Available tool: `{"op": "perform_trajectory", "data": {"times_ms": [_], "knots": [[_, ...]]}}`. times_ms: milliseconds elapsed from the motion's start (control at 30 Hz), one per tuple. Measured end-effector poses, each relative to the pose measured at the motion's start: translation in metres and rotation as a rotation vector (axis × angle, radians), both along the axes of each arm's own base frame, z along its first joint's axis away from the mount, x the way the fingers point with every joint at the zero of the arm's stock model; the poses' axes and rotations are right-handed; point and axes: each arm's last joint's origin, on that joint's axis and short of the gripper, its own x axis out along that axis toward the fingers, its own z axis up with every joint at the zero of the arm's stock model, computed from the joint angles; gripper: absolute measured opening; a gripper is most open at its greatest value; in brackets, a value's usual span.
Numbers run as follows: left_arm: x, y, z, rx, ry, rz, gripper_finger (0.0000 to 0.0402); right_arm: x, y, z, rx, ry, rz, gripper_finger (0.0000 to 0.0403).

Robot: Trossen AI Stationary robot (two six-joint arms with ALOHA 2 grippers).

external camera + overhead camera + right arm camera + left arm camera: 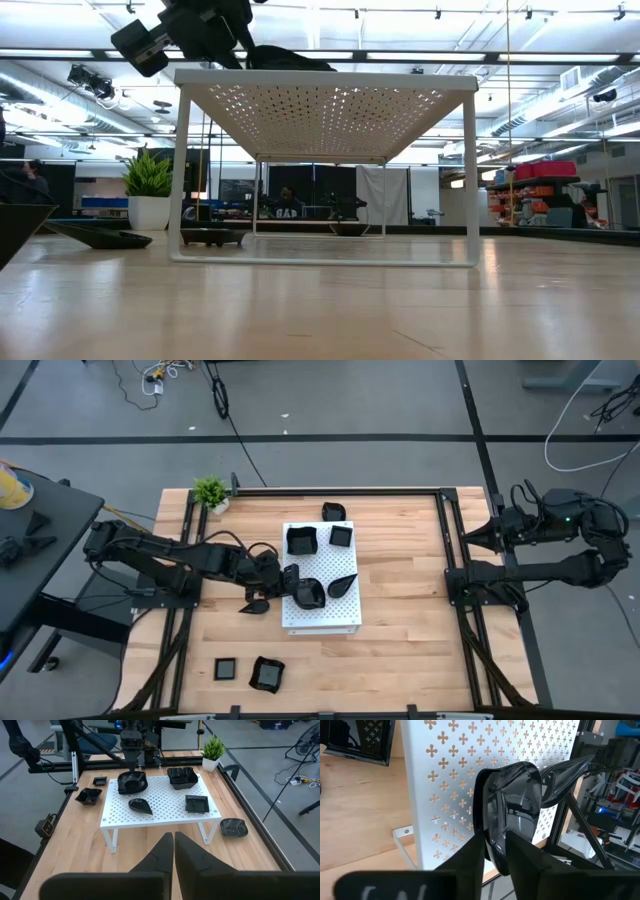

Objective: Pick & Place Mini shaped plates
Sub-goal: Stack the black leaf shaped plate on top of the other black leaf shaped plate on the shelf, then stack the black square plate on top of the other black square plate on the shelf

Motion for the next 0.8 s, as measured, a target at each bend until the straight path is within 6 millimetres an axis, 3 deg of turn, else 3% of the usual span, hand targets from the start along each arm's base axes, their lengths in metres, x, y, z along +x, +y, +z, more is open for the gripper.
{"op": "perform_trajectory", "data": {"times_ms": [200,633,800], "knots": [[-0.0001,-0.0004,0.0001,-0.009,0.001,-0.011,0.0109,-0.0001,0.0,0.0,0.0,-0.001,0.0,0.0022],[-0.0004,-0.0019,0.0001,-0.005,0.003,-0.09,0.0112,0.0001,0.0,0.0,0.0,0.0,0.0,0.0022],[-0.001,-0.0046,0.0003,-0.012,0.002,-0.219,0.0112,0.0001,0.0,0.0,0.0,0.0,0.0,0.0022]]}}
